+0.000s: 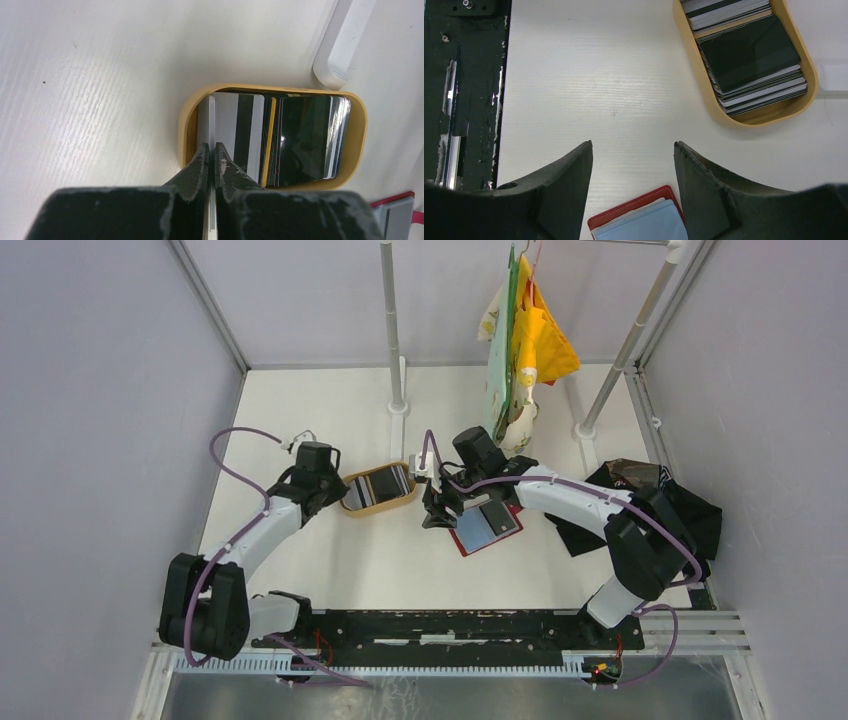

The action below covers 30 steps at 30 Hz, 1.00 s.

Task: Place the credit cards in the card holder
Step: Pick up the credit card from the storage box.

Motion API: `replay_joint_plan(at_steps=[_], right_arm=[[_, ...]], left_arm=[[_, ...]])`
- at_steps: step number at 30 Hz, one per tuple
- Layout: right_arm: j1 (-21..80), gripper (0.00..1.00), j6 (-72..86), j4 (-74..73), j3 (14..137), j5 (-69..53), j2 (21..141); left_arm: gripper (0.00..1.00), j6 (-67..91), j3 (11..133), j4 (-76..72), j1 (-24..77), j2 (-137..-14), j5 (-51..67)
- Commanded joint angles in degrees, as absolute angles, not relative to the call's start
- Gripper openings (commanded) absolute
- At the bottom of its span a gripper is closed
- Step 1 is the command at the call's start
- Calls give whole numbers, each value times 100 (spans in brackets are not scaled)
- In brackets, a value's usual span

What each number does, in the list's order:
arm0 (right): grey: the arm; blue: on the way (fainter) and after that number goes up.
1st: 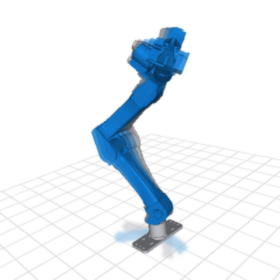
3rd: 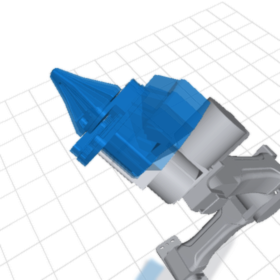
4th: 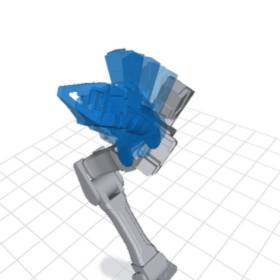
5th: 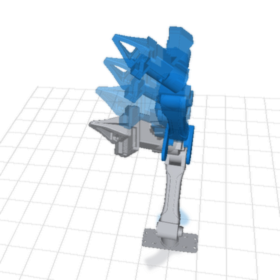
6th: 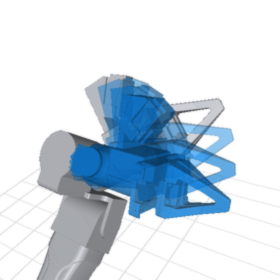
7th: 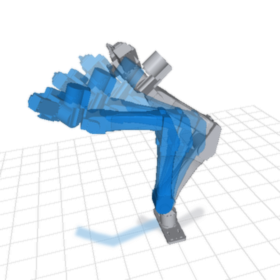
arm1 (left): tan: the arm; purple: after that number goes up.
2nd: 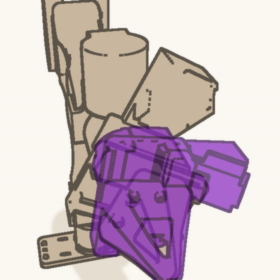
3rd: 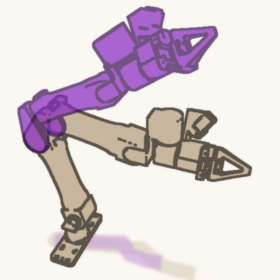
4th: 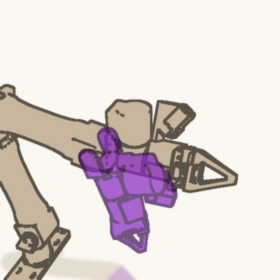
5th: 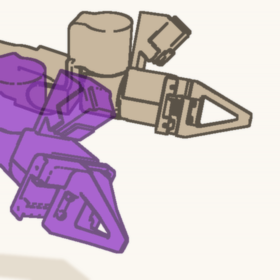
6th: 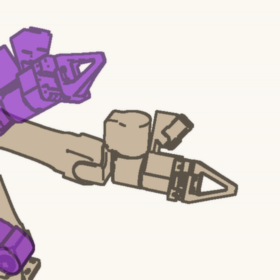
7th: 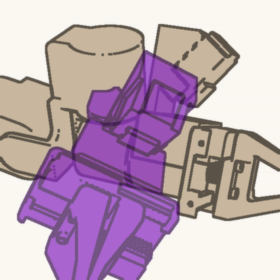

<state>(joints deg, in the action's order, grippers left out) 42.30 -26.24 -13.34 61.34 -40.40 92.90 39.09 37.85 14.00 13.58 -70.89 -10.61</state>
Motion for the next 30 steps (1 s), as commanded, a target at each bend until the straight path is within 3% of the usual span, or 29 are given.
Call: replay_joint_plan(at_steps=[1,10,15,19,30], right_arm=[[4213,66,-2553,-1116,6153,-4040,9374],[4218,67,-2511,-1099,6175,-3946,9383],[4217,67,-2513,-1107,6191,-3938,9395],[4217,67,-2387,-968,6211,-3857,9398],[4529,69,-1266,-532,7164,-2684,10078]], left_arm=[[3,3438,4301,1658,1372,-7278,-1288],[14,3279,4571,1716,1521,-7983,-1239],[31,3271,4704,1766,1663,-7990,-1263],[34,3319,4780,1754,1737,-7949,-1130],[47,3274,4210,1120,1737,-6713,-1252]])
